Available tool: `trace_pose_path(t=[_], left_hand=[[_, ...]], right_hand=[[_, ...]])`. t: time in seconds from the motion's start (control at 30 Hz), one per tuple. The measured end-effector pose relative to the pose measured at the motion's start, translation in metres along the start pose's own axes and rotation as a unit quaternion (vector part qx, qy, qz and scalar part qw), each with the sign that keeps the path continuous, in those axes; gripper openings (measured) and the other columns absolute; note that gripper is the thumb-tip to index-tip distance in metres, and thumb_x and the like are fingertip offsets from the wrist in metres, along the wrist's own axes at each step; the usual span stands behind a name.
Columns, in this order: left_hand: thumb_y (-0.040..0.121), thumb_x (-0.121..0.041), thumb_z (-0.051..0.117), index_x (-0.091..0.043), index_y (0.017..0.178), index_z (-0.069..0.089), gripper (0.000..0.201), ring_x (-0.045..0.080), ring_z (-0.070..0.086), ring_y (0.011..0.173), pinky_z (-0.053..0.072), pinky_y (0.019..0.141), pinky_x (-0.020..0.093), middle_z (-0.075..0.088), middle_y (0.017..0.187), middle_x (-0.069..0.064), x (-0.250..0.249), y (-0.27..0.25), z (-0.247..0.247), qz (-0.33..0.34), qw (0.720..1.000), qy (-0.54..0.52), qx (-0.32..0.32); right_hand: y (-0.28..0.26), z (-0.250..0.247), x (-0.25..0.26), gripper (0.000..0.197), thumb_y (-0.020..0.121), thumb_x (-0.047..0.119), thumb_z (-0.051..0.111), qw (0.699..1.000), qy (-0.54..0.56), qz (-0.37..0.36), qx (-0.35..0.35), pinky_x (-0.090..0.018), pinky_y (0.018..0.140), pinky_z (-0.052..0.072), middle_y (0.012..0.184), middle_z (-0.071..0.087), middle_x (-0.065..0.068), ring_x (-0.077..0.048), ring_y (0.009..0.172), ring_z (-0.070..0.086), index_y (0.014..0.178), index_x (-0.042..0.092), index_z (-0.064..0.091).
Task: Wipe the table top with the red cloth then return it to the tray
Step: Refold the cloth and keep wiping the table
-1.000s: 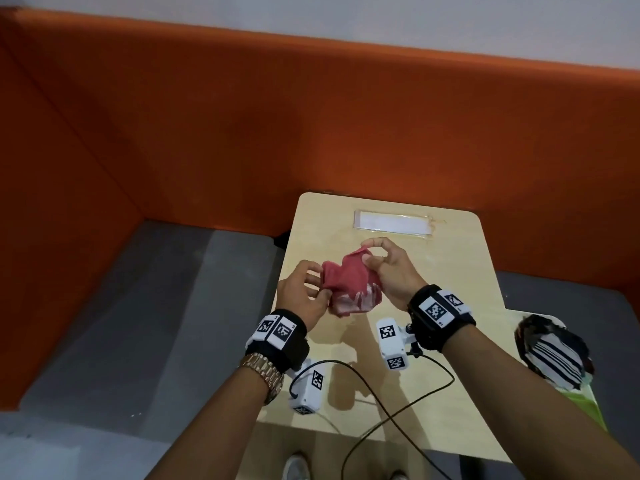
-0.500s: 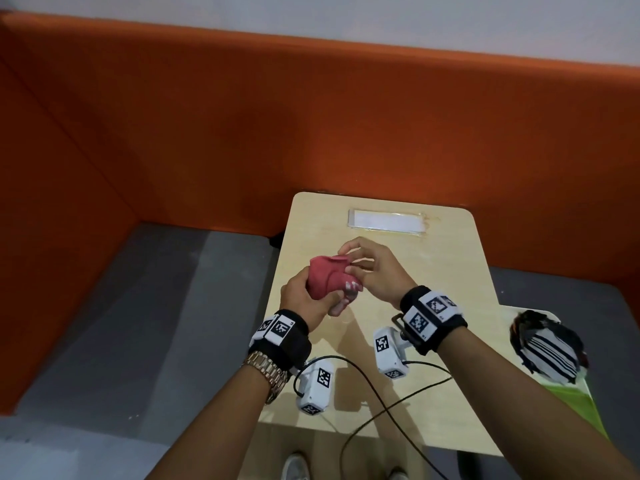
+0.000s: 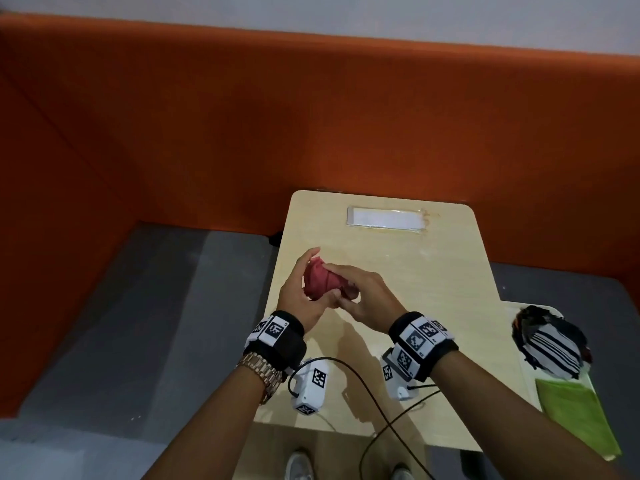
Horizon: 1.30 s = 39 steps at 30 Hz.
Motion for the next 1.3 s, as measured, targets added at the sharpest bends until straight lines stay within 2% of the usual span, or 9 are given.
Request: trace_pose_path(t=[0.2, 0.3, 0.4, 0.57, 0.7, 0.93, 1.07, 1.2, 1.3], left_hand=[[0.088, -0.032, 0.066, -0.019, 0.106, 0.067, 0.023, 0.029, 0.067, 0.092, 0.061, 0.072, 0.042, 0.062, 0.111, 0.016, 0.022, 0.003, -0.004, -0.126, 0.988, -0.087, 0.001], [0.086, -0.007, 0.068, -0.012, 0.093, 0.069, 0.009, 0.036, 0.065, 0.098, 0.060, 0.070, 0.044, 0.063, 0.108, 0.017, 0.026, 0.005, -0.008, -0.132, 0.984, -0.119, -0.008], [0.084, 0.002, 0.067, -0.012, 0.086, 0.070, 0.015, 0.030, 0.060, 0.110, 0.060, 0.073, 0.041, 0.062, 0.110, 0.004, 0.031, 0.005, -0.016, -0.114, 0.981, -0.152, -0.033], [0.084, 0.003, 0.066, -0.012, 0.085, 0.070, 0.016, 0.030, 0.059, 0.112, 0.059, 0.076, 0.043, 0.057, 0.123, 0.012, 0.035, 0.001, -0.015, -0.101, 0.975, -0.197, -0.015], [0.085, 0.005, 0.064, -0.016, 0.092, 0.068, 0.022, 0.029, 0.062, 0.102, 0.058, 0.078, 0.046, 0.063, 0.112, 0.010, 0.043, 0.000, -0.016, -0.078, 0.985, -0.154, 0.024], [0.082, -0.003, 0.069, -0.037, 0.126, 0.038, 0.064, 0.021, 0.056, 0.116, 0.053, 0.085, 0.026, 0.047, 0.133, 0.002, 0.074, 0.000, -0.029, -0.080, 0.997, -0.008, 0.021], [0.065, -0.046, 0.082, -0.024, 0.130, 0.042, 0.079, 0.019, 0.059, 0.105, 0.056, 0.084, 0.044, 0.047, 0.127, -0.004, 0.107, -0.006, -0.056, -0.179, 0.980, 0.070, -0.045], [0.079, -0.049, 0.069, -0.018, 0.117, 0.060, 0.050, 0.014, 0.053, 0.120, 0.044, 0.099, 0.028, 0.057, 0.126, -0.003, 0.113, -0.020, -0.052, -0.127, 0.943, 0.306, 0.034], [0.091, -0.040, 0.058, -0.022, 0.142, 0.040, 0.057, 0.012, 0.019, 0.145, 0.023, 0.116, 0.026, 0.019, 0.157, -0.006, 0.121, -0.029, -0.036, -0.104, 0.892, 0.423, 0.125]], right_hand=[[0.002, -0.002, -0.012, 0.053, 0.077, -0.007, 0.065, 1.000, -0.001, -0.001, -0.006, -0.036, 0.077, 0.056, 0.107, 0.068, 0.000, -0.020, 0.092, 0.065, 0.122, 0.021, 0.060], [-0.002, 0.006, -0.011, 0.045, 0.073, 0.000, 0.076, 0.998, 0.044, -0.026, 0.022, -0.033, 0.086, 0.055, 0.112, 0.069, 0.002, -0.014, 0.102, 0.064, 0.114, 0.017, 0.068], [-0.003, 0.010, -0.029, 0.046, 0.070, 0.024, 0.087, 0.988, 0.114, 0.075, 0.066, -0.025, 0.101, 0.048, 0.136, 0.054, 0.008, -0.006, 0.126, 0.050, 0.113, 0.026, 0.073], [-0.010, 0.024, -0.035, 0.047, 0.089, 0.023, 0.069, 0.875, 0.437, 0.193, 0.077, -0.055, 0.095, 0.051, 0.136, 0.055, -0.010, -0.035, 0.118, 0.061, 0.134, 0.025, 0.058], [-0.010, 0.041, -0.038, 0.060, 0.088, 0.019, 0.069, 0.842, 0.457, 0.251, 0.136, -0.055, 0.090, 0.054, 0.138, 0.051, -0.015, -0.041, 0.114, 0.062, 0.143, 0.027, 0.047], [0.000, 0.057, -0.035, 0.038, 0.082, 0.004, 0.076, 0.895, 0.367, 0.201, 0.152, -0.056, 0.097, 0.050, 0.116, 0.067, -0.024, -0.041, 0.111, 0.062, 0.119, 0.005, 0.068], [0.019, 0.050, -0.038, 0.042, 0.074, 0.004, 0.081, 0.927, 0.283, 0.195, 0.150, -0.045, 0.099, 0.050, 0.112, 0.072, -0.008, -0.026, 0.108, 0.066, 0.114, 0.013, 0.072], [0.068, 0.010, -0.064, 0.043, 0.075, 0.012, 0.082, 0.971, 0.070, 0.223, -0.044, -0.031, 0.101, 0.043, 0.118, 0.069, -0.001, -0.017, 0.109, 0.061, 0.115, 0.021, 0.071], [0.106, 0.033, -0.067, 0.034, 0.082, 0.007, 0.073, 0.981, -0.065, 0.182, -0.016, -0.024, 0.085, 0.050, 0.107, 0.067, -0.005, -0.018, 0.096, 0.062, 0.115, 0.011, 0.068]])
Point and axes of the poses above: each hand's wrist, its own y-axis towards the middle knuckle, its own z-axis out of the palm, x = y × z, the point moved 8 cm from there along y, towards the middle knuckle
